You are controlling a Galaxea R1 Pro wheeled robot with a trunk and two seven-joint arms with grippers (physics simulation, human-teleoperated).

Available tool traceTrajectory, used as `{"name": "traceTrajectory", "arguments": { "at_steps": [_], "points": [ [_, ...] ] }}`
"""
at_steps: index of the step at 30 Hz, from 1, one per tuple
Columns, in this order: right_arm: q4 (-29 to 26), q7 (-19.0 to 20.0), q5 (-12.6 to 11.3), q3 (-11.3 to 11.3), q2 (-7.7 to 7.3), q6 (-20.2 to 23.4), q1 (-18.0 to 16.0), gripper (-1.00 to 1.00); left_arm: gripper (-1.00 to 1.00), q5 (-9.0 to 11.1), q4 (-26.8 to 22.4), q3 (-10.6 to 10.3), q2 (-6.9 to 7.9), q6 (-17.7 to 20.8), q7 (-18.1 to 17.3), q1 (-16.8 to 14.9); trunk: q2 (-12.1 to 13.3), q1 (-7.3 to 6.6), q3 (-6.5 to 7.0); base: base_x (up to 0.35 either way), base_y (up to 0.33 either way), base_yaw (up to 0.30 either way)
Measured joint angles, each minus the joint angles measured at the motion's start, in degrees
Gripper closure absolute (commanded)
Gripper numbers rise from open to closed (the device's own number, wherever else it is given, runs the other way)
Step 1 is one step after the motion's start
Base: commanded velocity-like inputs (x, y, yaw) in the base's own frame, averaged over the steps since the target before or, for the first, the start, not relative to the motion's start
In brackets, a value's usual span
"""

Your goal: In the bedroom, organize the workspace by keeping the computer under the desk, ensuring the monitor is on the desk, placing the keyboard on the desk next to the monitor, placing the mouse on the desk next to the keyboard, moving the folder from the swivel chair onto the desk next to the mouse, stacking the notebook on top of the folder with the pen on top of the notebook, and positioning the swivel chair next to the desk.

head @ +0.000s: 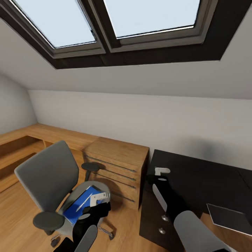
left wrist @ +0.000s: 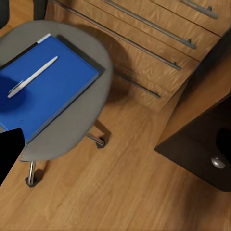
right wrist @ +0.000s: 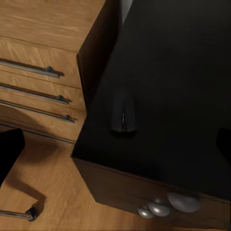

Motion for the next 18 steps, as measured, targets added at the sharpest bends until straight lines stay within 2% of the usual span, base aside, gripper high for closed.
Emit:
{"name": "traceTrajectory", "arguments": {
  "at_steps": [8,13,16,18],
  "points": [
    [2.7,0.5,0.1,0.1,-0.03,-1.1,0.0,-1.0,-1.0,-0.1,0.1,0.0,0.05,0.0,-0.1,0.0,0.0,0.0,0.0,0.331,0.076,0.0],
    [10.6,1.6,0.4,0.7,0.02,-10.3,0.0,-1.0,-1.0,-0.1,0.1,0.0,0.06,0.0,-0.1,0.0,0.0,0.0,0.0,0.307,0.11,0.0],
    [15.0,4.3,0.4,2.0,-0.06,-15.1,-0.1,-1.0,-1.0,0.0,0.1,0.1,0.11,0.0,-0.1,0.0,0.0,0.03,-0.01,0.103,0.03,0.0],
    [17.4,4.8,0.4,2.2,-0.15,-16.7,-0.2,-1.0,-1.0,0.1,0.0,0.1,0.09,0.0,-0.1,0.0,0.0,0.03,0.0,0.027,0.008,0.0]
  ]
}}
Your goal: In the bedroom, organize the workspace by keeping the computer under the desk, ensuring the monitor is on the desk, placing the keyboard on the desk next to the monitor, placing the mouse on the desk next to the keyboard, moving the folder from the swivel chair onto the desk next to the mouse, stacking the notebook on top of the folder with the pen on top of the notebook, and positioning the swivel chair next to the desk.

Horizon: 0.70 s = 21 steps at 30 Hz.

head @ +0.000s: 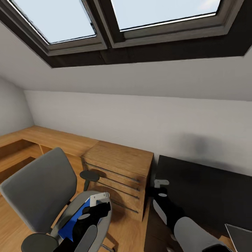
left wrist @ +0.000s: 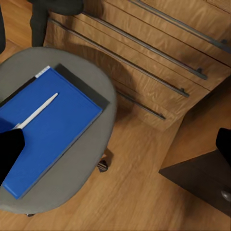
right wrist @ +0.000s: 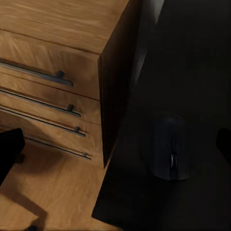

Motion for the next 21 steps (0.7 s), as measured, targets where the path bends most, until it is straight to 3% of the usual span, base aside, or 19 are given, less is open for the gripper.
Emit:
{"name": "traceTrajectory", "arguments": {
  "at_steps": [1,5,21],
  "points": [
    [3.4,0.3,-0.1,0.1,-0.12,-2.0,-0.3,-1.0,-1.0,0.0,0.0,0.0,-0.01,0.0,0.0,0.0,0.0,0.0,-0.01,0.013,0.004,0.0],
    [6.7,0.4,0.0,0.1,-0.96,-4.0,-0.8,-1.0,-1.0,0.1,0.0,-0.1,-0.02,0.0,0.0,0.0,0.0,0.0,0.0,0.006,0.002,0.0],
    [8.3,0.5,-0.1,0.1,-1.65,-4.2,-1.7,-1.0,-1.0,0.1,-0.2,-0.2,-0.03,0.0,-0.1,0.0,0.0,-0.02,0.0,0.032,0.0,0.0]
  ]
}}
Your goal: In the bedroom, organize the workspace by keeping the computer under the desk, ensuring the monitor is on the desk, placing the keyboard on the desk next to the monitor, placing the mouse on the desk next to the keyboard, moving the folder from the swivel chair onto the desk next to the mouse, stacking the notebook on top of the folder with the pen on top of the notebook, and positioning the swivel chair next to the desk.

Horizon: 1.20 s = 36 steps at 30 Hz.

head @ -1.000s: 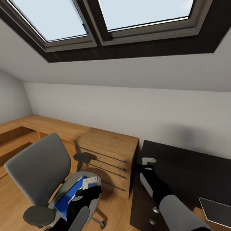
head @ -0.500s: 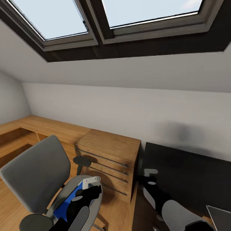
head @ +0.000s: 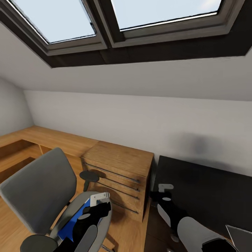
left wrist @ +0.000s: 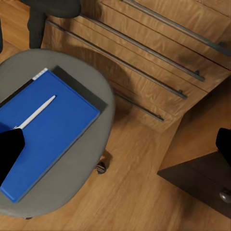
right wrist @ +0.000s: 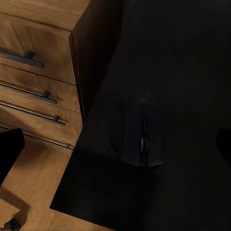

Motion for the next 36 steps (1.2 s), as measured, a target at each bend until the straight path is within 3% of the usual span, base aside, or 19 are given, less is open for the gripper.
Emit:
{"name": "traceTrajectory", "arguments": {
  "at_steps": [15,23,26,29,36],
  "points": [
    [0.1,-0.1,-0.5,0.0,-0.99,4.1,-0.9,-1.0,-1.0,0.0,-0.1,-1.0,0.0,-0.2,-0.1,0.0,0.0,0.01,0.0,0.2,0.0,0.0],
    [2.1,-0.1,-0.6,-0.2,-1.79,6.8,-2.4,-1.0,-1.0,0.3,-0.7,-1.1,0.0,0.0,-0.1,0.0,0.0,0.02,0.0,0.041,0.0,0.0],
    [2.7,-0.1,-0.6,-0.2,-1.86,7.0,-2.9,-1.0,-1.0,3.2,-3.1,-0.9,0.0,0.0,-0.1,0.0,0.0,0.02,0.0,0.003,0.0,0.0],
    [2.8,-0.1,-0.6,-0.2,-1.88,7.1,-2.9,-1.0,-1.0,4.8,-3.7,-0.9,0.0,0.0,-0.1,0.0,-0.8,0.46,-0.35,0.001,0.0,0.0],
    [2.8,-0.1,-0.7,-0.2,-1.88,8.5,-3.0,-1.0,-1.0,5.8,-4.2,-0.9,0.0,0.0,0.2,0.0,-3.6,2.0,-1.61,0.0,0.0,0.0]
  ]
}}
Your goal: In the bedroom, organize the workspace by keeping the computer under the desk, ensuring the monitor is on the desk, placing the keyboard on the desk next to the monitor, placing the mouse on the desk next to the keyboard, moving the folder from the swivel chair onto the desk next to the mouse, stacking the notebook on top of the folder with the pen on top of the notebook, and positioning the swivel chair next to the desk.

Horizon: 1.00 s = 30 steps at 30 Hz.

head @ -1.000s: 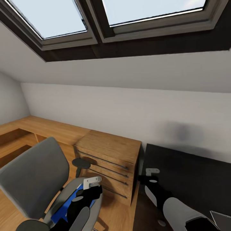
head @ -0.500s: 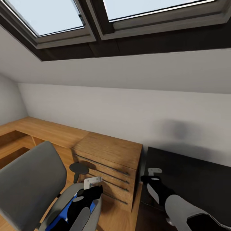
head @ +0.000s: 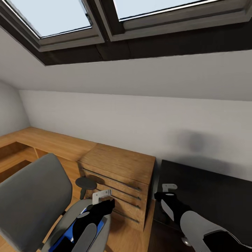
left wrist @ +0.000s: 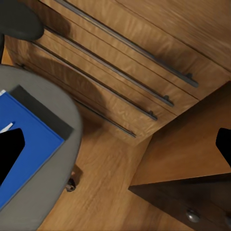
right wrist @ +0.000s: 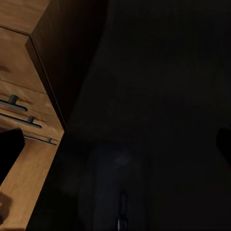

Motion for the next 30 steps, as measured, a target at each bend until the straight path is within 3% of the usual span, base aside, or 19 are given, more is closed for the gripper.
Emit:
{"name": "traceTrajectory", "arguments": {
  "at_steps": [26,30],
  "points": [
    [-0.1,-0.1,-0.2,-0.2,0.0,3.6,0.0,-1.0,-1.0,0.1,0.0,-0.1,0.0,0.1,0.0,0.0,-10.4,5.71,-4.68,0.0,0.0,0.0],
    [-0.1,-0.1,-2.0,-0.2,-0.08,4.3,0.0,-1.0,-1.0,0.1,0.0,-0.1,0.0,0.1,0.0,0.0,-12.0,6.59,-5.4,0.0,0.0,0.0]
  ]
}}
